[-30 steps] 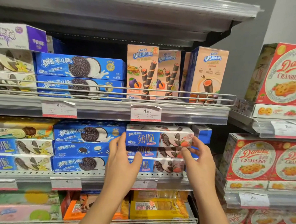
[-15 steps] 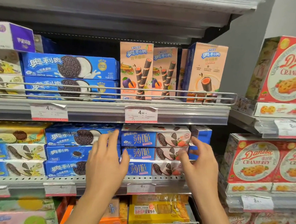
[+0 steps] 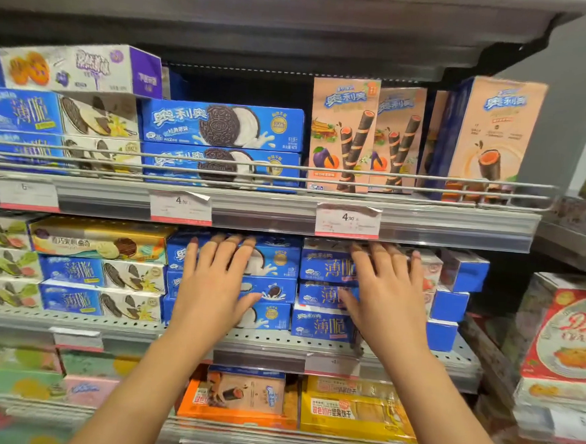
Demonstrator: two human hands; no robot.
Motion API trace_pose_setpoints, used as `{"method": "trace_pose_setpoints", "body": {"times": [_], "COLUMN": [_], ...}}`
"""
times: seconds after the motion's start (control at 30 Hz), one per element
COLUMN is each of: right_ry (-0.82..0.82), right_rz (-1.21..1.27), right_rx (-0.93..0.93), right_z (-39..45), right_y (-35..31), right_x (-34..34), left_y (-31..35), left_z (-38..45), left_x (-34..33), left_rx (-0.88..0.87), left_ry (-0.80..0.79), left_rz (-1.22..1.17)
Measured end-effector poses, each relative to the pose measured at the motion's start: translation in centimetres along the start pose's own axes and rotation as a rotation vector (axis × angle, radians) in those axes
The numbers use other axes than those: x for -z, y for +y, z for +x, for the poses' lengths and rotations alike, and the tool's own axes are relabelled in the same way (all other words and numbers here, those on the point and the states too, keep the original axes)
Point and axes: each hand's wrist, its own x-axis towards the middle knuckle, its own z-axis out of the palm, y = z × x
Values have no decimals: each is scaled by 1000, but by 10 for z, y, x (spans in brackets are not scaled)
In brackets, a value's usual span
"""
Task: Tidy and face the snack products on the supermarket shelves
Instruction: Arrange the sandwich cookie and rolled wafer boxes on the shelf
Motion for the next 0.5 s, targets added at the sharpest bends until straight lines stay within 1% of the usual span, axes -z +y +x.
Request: {"method": "trace_pose_setpoints", "body": {"times": [0.13,0.27,0.43,0.5], "right_ry": [33,65,54,116], "right_rz": [-69,-84,-60,-4], "right_rx": [-12,-13,12,22], "right_z": [2,2,1,-5], "right_y": [-3,-4,-2,3], "right_x": [-10,-15,-9,-5], "left_y": [-6,-11,-9,-6], "left_z": [-4,-5,-4,-4], "left_x": [-4,-7,-5,-2], "left_rx": [-30,-43,-59,-65], "left_ry": [12,26,32,53], "left_rz": [-1,-12,-19,-35]}}
